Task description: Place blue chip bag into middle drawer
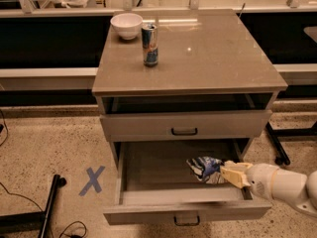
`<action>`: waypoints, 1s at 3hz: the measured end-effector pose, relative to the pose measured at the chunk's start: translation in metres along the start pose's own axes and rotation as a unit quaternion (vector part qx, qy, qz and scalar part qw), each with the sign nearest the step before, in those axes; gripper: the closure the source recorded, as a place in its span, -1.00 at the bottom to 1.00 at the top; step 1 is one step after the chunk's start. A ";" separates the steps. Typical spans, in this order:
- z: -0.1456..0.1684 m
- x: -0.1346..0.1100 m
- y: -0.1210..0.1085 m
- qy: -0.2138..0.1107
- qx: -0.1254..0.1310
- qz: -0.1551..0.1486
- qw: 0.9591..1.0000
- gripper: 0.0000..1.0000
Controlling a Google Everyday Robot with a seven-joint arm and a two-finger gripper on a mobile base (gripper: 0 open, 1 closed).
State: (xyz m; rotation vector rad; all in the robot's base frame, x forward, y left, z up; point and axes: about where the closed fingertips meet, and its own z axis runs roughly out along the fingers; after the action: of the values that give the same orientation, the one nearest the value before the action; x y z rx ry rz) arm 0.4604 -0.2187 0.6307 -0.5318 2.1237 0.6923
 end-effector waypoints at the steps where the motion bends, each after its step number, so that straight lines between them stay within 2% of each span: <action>1: 0.027 -0.010 -0.036 -0.034 0.026 0.013 0.999 1.00; 2: 0.051 -0.020 -0.071 -0.090 0.044 0.046 0.994 0.69; 3: 0.060 -0.008 -0.073 -0.091 0.039 0.060 0.993 0.22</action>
Offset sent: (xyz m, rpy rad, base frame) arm 0.1344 -0.0367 -0.0663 0.2643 -0.1383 -0.3204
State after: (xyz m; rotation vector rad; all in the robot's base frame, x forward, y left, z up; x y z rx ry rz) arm 0.5426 -0.2348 0.5854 -0.2892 2.0129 0.6931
